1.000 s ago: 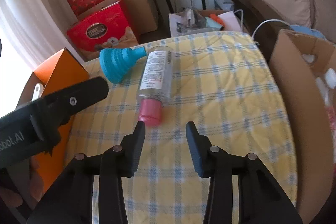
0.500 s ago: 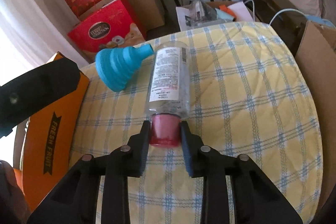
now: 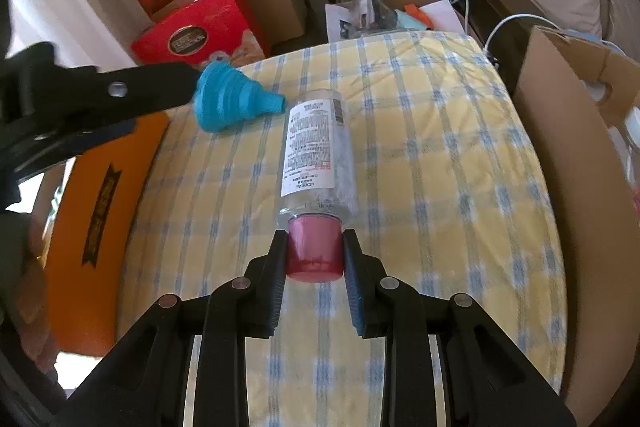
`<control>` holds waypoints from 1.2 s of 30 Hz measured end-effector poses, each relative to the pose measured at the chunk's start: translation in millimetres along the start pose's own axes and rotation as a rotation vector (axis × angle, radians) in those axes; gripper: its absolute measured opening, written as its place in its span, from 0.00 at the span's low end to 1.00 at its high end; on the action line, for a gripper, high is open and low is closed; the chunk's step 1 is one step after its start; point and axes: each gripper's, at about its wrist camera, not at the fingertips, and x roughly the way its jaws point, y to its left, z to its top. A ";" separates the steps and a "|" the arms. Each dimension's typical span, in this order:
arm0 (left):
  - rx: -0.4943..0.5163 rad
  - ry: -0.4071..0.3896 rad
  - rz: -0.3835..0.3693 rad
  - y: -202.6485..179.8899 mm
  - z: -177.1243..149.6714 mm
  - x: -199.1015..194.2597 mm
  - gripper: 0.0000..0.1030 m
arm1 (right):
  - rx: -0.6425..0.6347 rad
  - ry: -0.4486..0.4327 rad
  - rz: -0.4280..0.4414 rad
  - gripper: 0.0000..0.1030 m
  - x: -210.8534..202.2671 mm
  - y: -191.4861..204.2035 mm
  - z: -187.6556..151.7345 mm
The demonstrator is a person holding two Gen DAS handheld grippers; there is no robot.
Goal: Organize objects
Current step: 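Move the right tool to the pink-capped bottle and close on its cap, then lift the bottle with the right tool while the left tool closes on its body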
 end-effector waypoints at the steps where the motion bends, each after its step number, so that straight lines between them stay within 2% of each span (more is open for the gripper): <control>1: -0.011 0.010 -0.013 -2.8 -4.4 1.8 0.81 | 0.006 -0.001 0.008 0.25 -2.5 -1.8 -1.5; 3: -0.015 0.035 -0.060 -6.9 -13.8 6.4 0.81 | 0.026 -0.009 0.031 0.25 -12.3 -5.2 -5.6; 5: -0.010 0.043 -0.070 -8.6 -20.1 7.9 0.81 | 0.032 -0.028 0.042 0.25 -24.5 -6.4 -7.2; 9: -0.003 0.033 -0.080 -6.6 -33.5 3.1 0.81 | 0.028 -0.059 0.045 0.25 -44.7 -5.6 -4.4; 12: -0.046 0.012 -0.126 4.7 -40.7 -7.2 0.81 | 0.020 -0.065 0.039 0.25 -54.2 -7.1 1.8; 17: -0.008 -0.005 -0.124 5.3 -53.1 -19.4 0.81 | 0.038 -0.061 0.050 0.25 -58.0 -11.4 10.4; 19: 0.012 -0.008 -0.136 3.5 -57.6 -22.8 0.81 | 0.038 -0.063 0.049 0.25 -60.6 -11.0 13.8; 23: 0.093 -0.031 -0.102 -9.0 -62.5 -25.9 0.81 | 0.014 -0.065 0.040 0.25 -65.7 -2.9 20.7; 26: 0.137 -0.045 -0.119 -17.3 -62.5 -27.8 0.81 | -0.009 -0.062 0.035 0.25 -68.6 4.5 26.2; 31: 0.198 -0.095 -0.116 -33.4 -56.2 -31.4 0.81 | -0.043 -0.053 0.023 0.25 -64.3 17.4 34.6; 34: 0.250 -0.135 -0.120 -42.8 -53.3 -37.0 0.81 | -0.050 -0.038 0.044 0.25 -59.6 23.4 37.5; 35: 0.264 -0.144 -0.117 -45.3 -52.7 -37.6 0.80 | -0.057 -0.035 0.045 0.25 -58.1 26.0 38.4; 36: 0.275 -0.156 -0.109 -47.1 -51.6 -37.9 0.74 | -0.070 -0.031 0.047 0.25 -56.5 30.3 38.9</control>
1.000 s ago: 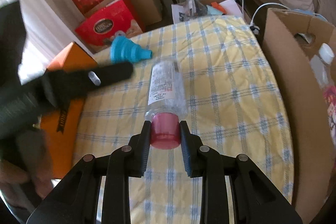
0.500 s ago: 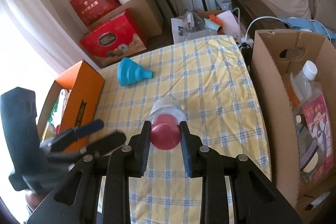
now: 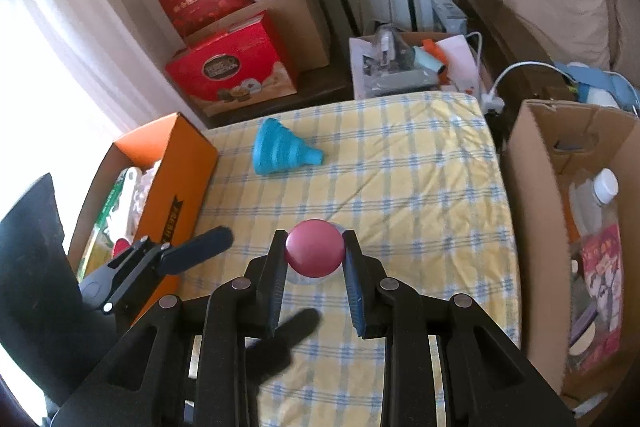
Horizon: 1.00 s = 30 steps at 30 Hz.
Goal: Organize objects
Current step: 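Lift the bottle with the right tool while the left tool closes on its body, then hold the bottle with the left tool while the right tool grasps the blue funnel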
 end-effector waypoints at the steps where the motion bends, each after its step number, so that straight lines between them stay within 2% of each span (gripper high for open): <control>1: 0.010 -0.001 0.003 -0.2 1.9 1.2 0.75 | -0.014 0.004 0.002 0.25 1.1 3.6 0.5; 4: 0.007 0.013 0.001 3.8 3.5 5.4 0.65 | -0.041 -0.003 -0.012 0.26 2.1 10.3 0.7; 5: 0.013 0.019 0.003 4.0 3.4 7.4 0.52 | -0.044 -0.002 -0.008 0.26 2.3 11.3 1.0; 6: 0.020 0.024 0.003 4.2 3.0 9.7 0.44 | -0.047 0.002 -0.005 0.26 2.6 12.3 1.2; 7: 0.023 0.026 0.005 5.0 1.9 11.2 0.42 | -0.052 0.004 -0.005 0.26 2.8 13.7 1.9; 15: -0.045 -0.001 -0.021 18.5 -2.2 8.9 0.31 | -0.056 -0.004 0.044 0.30 -9.2 19.4 2.6; 18: -0.070 -0.008 -0.016 24.3 -1.7 5.6 0.31 | -0.045 -0.033 0.054 0.32 -22.0 16.8 2.1; 20: -0.091 -0.003 -0.012 29.2 -1.1 3.2 0.31 | -0.038 -0.051 0.055 0.38 -29.4 14.5 2.7; 25: -0.155 -0.025 -0.024 41.2 3.6 -17.7 0.31 | -0.009 -0.090 -0.009 0.41 -38.8 -2.0 7.7; 30: -0.185 -0.068 -0.015 50.1 12.9 -57.1 0.31 | 0.040 -0.084 -0.041 0.41 -26.1 -20.4 13.4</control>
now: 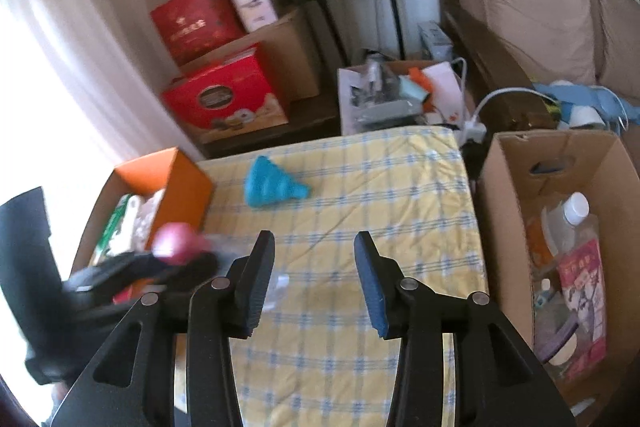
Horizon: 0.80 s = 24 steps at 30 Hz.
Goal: Organize objects
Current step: 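Hold the bottle with the left tool while the right tool grasps the blue funnel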
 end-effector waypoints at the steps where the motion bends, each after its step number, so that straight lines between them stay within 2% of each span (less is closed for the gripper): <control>1: -0.003 -0.006 0.004 0.8 2.6 -6.6 0.31 | 0.005 0.006 -0.004 0.41 4.9 -1.5 0.5; 7: -0.017 -0.067 0.030 10.5 15.9 -48.1 0.31 | -0.014 0.049 -0.017 0.42 35.1 5.2 2.7; 9: -0.035 -0.078 0.033 17.4 18.5 -58.0 0.31 | -0.030 0.058 -0.027 0.51 44.3 11.7 4.4; 10: -0.042 -0.084 0.035 21.2 19.7 -62.5 0.31 | -0.037 0.060 -0.027 0.52 47.7 14.4 5.2; 14: -0.062 -0.095 0.054 32.1 23.5 -74.9 0.31 | -0.052 0.075 -0.021 0.52 63.7 27.1 12.2; 18: -0.069 -0.109 0.066 39.9 25.2 -87.2 0.31 | -0.037 0.088 -0.009 0.59 83.2 38.6 23.2; 24: -0.071 -0.125 0.075 49.5 26.0 -103.7 0.31 | -0.069 0.102 -0.010 0.60 116.0 46.9 38.2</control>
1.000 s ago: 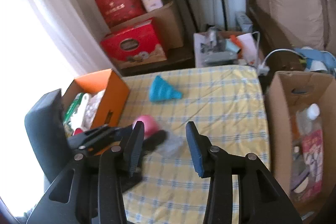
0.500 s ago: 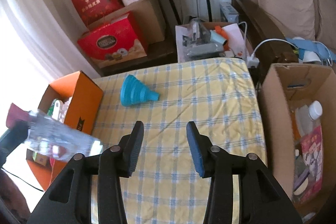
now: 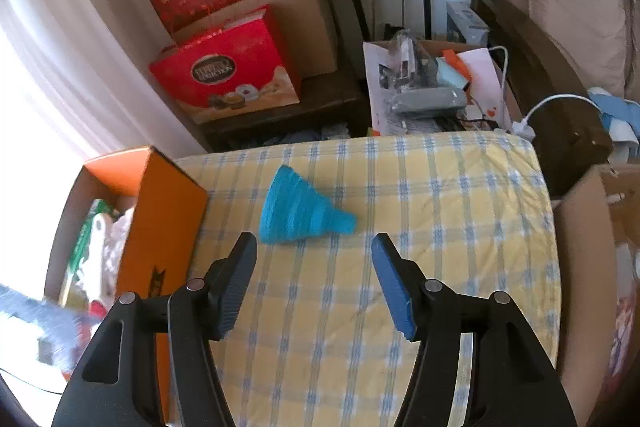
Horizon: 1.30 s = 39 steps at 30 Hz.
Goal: Organize objects
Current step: 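Hold the bottle with the left tool while the right tool grasps the blue funnel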
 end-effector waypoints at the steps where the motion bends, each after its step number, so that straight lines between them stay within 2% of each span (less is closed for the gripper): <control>1: -0.002 -0.003 -0.001 1.9 0.5 -2.9 0.31 | -0.012 0.008 0.001 0.60 5.3 -1.5 2.7; 5: -0.008 -0.016 -0.007 7.4 1.5 -10.7 0.31 | -0.099 0.049 0.000 0.60 30.1 -7.4 10.4; 10: -0.014 -0.015 -0.010 13.4 2.2 -11.1 0.31 | -0.193 0.046 0.062 0.61 41.9 -2.1 10.6; 12: -0.021 -0.013 -0.011 15.7 1.9 -10.1 0.31 | -0.184 0.033 0.086 0.74 41.2 0.9 13.6; 16: -0.033 -0.007 -0.015 20.0 0.4 -6.2 0.31 | -0.176 0.022 0.105 0.74 47.0 7.1 21.9; 18: -0.037 -0.003 -0.015 21.0 -0.3 -4.2 0.31 | -0.142 0.049 0.111 0.77 56.5 5.9 26.2; 22: -0.037 0.003 -0.012 22.1 -1.9 -1.4 0.31 | -0.085 0.098 0.103 0.77 73.7 4.6 30.4; 23: -0.038 0.004 -0.011 22.6 -2.1 -0.9 0.31 | -0.078 0.105 0.095 0.74 76.3 4.7 30.7; 25: -0.041 0.005 -0.009 23.2 -3.1 -0.9 0.31 | -0.089 0.115 0.089 0.57 79.9 7.9 29.7; 26: -0.044 0.005 -0.009 24.2 -3.4 -1.2 0.31 | -0.095 0.115 0.097 0.53 80.1 10.1 29.2; 29: -0.051 0.003 -0.007 27.8 -4.0 -3.1 0.31 | -0.132 0.103 0.049 0.50 76.7 18.5 26.5; 34: -0.064 -0.002 0.002 34.8 -4.5 -8.6 0.31 | -0.140 0.077 0.050 0.22 57.0 24.0 23.9; 35: -0.068 -0.003 0.002 36.5 -4.8 -10.1 0.31 | -0.143 0.076 0.051 0.19 53.9 24.7 22.7; 39: -0.075 -0.010 0.014 39.7 -7.9 -18.5 0.31 | -0.149 0.084 0.003 0.17 46.4 26.1 15.0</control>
